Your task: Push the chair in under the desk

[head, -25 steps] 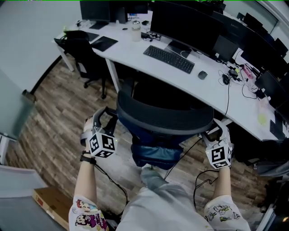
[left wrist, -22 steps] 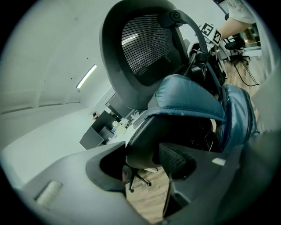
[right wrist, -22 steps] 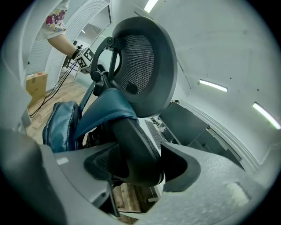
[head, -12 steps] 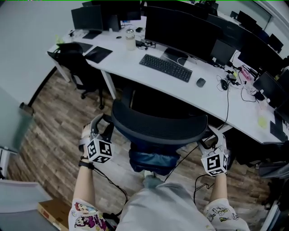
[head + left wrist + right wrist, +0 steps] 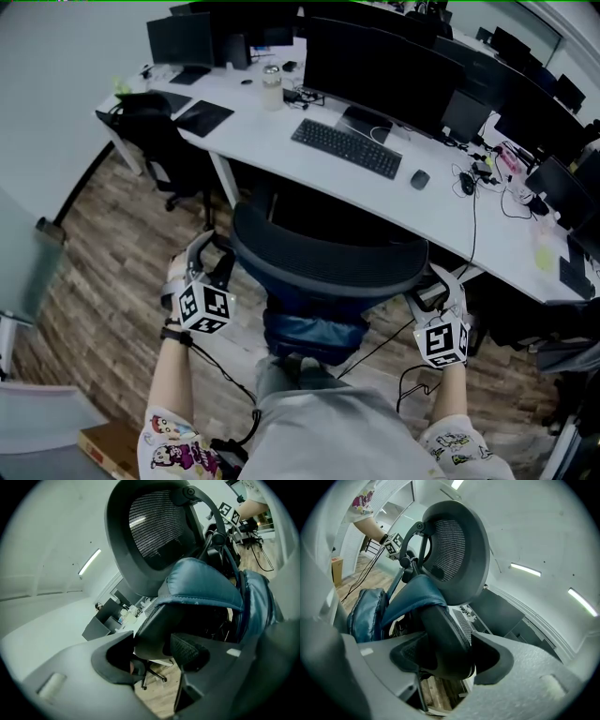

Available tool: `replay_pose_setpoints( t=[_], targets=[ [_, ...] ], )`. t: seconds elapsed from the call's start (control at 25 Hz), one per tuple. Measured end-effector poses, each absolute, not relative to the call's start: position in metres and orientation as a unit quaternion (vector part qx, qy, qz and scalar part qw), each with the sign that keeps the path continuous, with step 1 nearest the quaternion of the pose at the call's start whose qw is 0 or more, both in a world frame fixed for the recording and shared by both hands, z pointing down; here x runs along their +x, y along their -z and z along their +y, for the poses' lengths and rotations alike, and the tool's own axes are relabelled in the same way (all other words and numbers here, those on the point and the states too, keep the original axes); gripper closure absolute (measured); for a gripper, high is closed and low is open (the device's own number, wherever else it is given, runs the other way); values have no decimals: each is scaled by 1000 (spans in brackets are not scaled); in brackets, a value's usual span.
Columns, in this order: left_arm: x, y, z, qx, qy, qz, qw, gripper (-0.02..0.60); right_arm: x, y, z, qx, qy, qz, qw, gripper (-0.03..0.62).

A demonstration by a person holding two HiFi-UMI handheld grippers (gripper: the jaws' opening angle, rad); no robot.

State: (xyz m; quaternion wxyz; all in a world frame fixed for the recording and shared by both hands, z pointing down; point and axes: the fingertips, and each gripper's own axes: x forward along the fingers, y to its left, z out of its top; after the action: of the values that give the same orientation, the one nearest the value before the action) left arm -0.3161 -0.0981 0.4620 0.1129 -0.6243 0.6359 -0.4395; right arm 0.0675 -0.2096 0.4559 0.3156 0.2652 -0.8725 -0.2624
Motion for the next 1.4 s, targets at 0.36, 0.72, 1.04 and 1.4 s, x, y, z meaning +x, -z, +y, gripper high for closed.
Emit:
replay_pose_setpoints(
  t=[0.36, 0.72, 1.04, 1.4],
  targets=[
    [-356, -460, -129, -650, 433, 609, 136, 327, 34, -454, -210, 299, 253, -862, 322, 321],
    [-393, -458, -181, -686, 425, 569, 160, 327, 6, -455, -217, 358, 230, -838, 340, 321],
    [-407, -456, -234, -706, 412, 548, 177, 327, -7, -455, -250, 390, 218, -824, 348, 319],
    [-410, -457, -283, -712, 407, 541, 184, 327, -10, -456, -296, 399, 210, -819, 354, 319]
  ],
)
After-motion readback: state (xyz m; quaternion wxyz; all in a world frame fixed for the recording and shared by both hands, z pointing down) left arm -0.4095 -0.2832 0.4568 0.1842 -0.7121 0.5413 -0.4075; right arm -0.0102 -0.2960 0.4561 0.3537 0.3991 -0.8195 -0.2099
